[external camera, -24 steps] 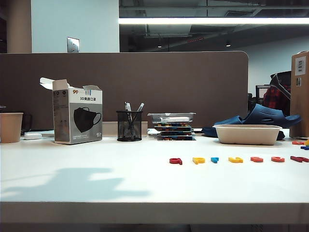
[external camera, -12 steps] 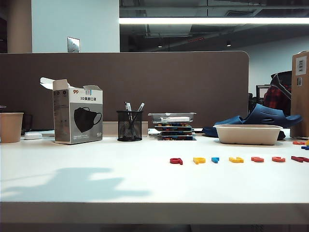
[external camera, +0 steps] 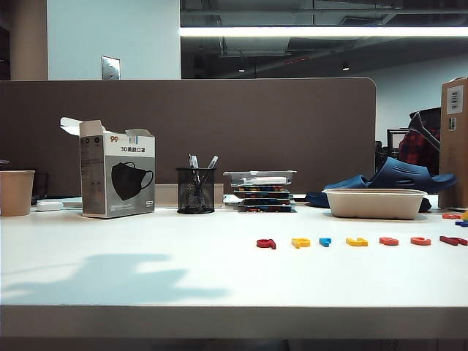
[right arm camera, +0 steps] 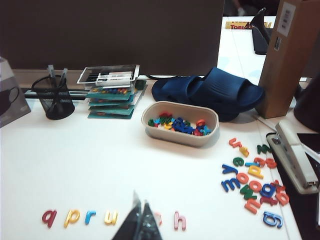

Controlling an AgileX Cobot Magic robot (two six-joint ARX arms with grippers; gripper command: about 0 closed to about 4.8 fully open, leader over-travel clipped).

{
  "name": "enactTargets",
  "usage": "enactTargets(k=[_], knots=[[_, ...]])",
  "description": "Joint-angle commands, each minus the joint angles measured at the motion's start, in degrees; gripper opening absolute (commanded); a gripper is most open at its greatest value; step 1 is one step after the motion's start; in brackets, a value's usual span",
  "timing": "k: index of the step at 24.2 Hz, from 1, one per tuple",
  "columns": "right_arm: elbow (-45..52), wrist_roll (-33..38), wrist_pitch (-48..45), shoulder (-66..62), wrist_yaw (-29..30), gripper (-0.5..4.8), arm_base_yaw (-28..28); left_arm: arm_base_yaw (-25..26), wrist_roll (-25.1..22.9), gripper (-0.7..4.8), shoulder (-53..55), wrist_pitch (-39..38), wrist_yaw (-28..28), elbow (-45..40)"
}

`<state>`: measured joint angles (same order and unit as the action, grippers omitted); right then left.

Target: Select the appropriate letters from the row of letter magnets placed on the table to arrange into the word "cup".

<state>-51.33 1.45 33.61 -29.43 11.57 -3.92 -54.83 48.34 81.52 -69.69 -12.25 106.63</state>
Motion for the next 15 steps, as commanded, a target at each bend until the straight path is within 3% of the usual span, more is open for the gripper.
enactTargets(k=[1,3,10,15], knots=[[-7.61,0.04,2.64,-7.23,-0.04,-0.05,-0.02,-0.02,0.11,-0.05,-0.15,0.13,-0.59,0.2],[-19.19,0.24,9.9,-17.42,0.0,-0.05,0.35,-0.02,0.13,-0.05,-0.15,0.17,-0.59,0.2],[-39.1,1.97,24.74,-34.6,0.35,-0.05,1.16,-0.02,0.11,-0.05,-0.15,0.13,-0.59,0.2],[-51.12,2.19,32.74,-47.74,-0.07,-0.05,6.19,-0.02,0.11,-0.05,-0.15,0.15,-0.59,0.2]])
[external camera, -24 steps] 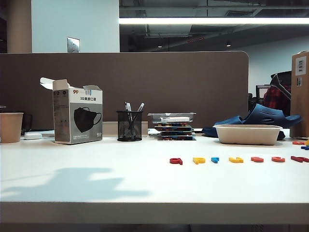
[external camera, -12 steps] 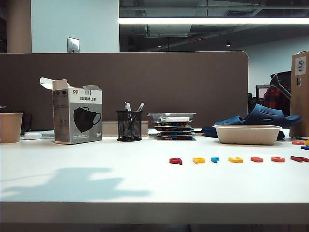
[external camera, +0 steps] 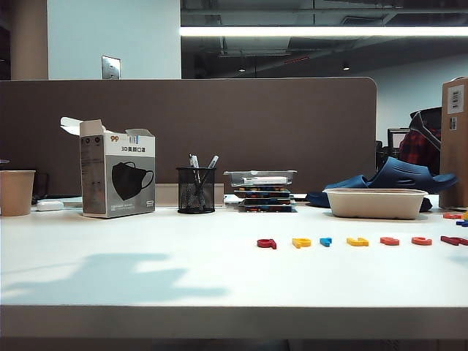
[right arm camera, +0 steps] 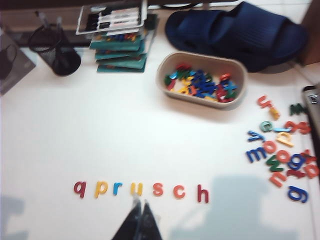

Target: Select the appropriate letters from the row of letter magnets placed on the table to arrange into the word "cup".

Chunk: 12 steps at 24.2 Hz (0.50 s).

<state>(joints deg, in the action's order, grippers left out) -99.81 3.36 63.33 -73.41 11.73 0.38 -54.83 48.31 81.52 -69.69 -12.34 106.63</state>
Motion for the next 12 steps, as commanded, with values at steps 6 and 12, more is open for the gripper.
enactTargets(k=[6,12], knots=[[-5.42,1.49,9.4,-14.4,-0.02,0.47,4.66,-0.02,0.13,-0.05,-0.15,0.15,-0.5,0.2],[-5.42,1.49,12.33,-22.88,-0.46,1.51,4.66,-0.02,0.13,-0.05,-0.15,0.15,-0.5,0.2]])
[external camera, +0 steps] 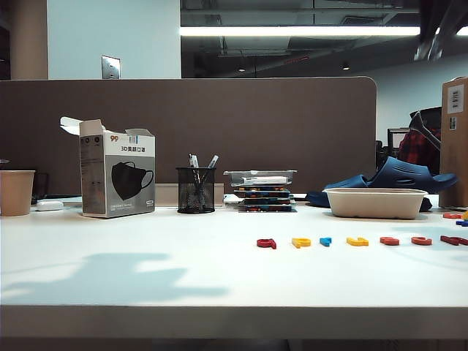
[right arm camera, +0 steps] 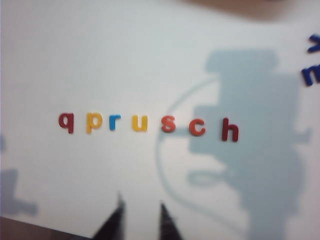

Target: Select the appropriate letters from the row of letter magnets placed on the table to arrange into the word "cup".

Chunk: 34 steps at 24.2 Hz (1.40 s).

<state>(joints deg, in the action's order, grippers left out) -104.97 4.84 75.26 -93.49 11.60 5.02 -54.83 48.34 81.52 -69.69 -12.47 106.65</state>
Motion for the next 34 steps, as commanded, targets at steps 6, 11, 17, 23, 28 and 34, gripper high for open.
enactTargets(k=[6,11,17,23,28,34], knots=[[-0.24,-0.2,-0.31,-8.7,-5.22,2.17,0.68,-0.02,0.11,-0.05,-0.15,0.15,-0.37,0.17],[-0.13,-0.15,-4.81,-13.27,-6.01,2.2,0.7,-0.02,0.11,-0.05,-0.15,0.15,-0.37,0.17],[4.55,-0.11,-8.94,-14.08,-8.09,2.2,1.49,-0.02,0.11,-0.05,-0.15,0.13,-0.39,0.17],[12.31,1.2,-14.23,-14.08,-8.07,2.2,2.45,-0.02,0.11,-0.05,-0.15,0.13,-0.37,0.17],[17.53,1.4,-19.28,-14.08,-8.11,2.2,2.51,-0.02,0.11,-0.05,-0.15,0.13,-0.37,0.17],[22.03,1.38,-23.39,-14.08,-9.01,2.2,2.51,-0.02,0.11,-0.05,-0.15,0.13,-0.37,0.17]])
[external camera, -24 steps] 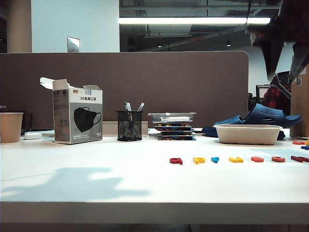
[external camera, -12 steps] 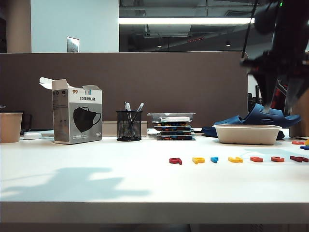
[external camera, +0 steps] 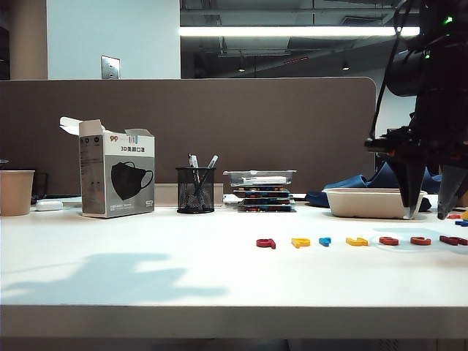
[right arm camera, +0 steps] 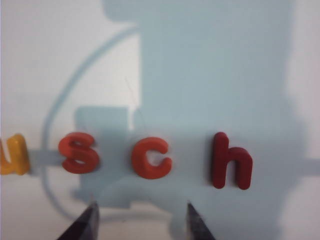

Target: Select the appropriate letters from the row of letter magnets placed on the table to arrange into the word "cup".

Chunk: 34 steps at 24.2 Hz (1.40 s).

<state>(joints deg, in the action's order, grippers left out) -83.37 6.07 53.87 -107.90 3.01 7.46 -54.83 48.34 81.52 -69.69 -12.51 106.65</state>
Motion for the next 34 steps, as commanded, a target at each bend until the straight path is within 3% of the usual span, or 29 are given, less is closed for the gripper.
enactTargets(k=[1,34], knots=[[0.44,0.15,-2.82,0.33,-0.57,2.2,0.07,-0.02,0.11,-0.05,-0.15,0.13,-0.35,0.17],[1.2,-0.31,-6.19,-3.98,-1.29,2.2,0.31,-0.02,0.11,-0.05,-0.15,0.13,-0.35,0.17]])
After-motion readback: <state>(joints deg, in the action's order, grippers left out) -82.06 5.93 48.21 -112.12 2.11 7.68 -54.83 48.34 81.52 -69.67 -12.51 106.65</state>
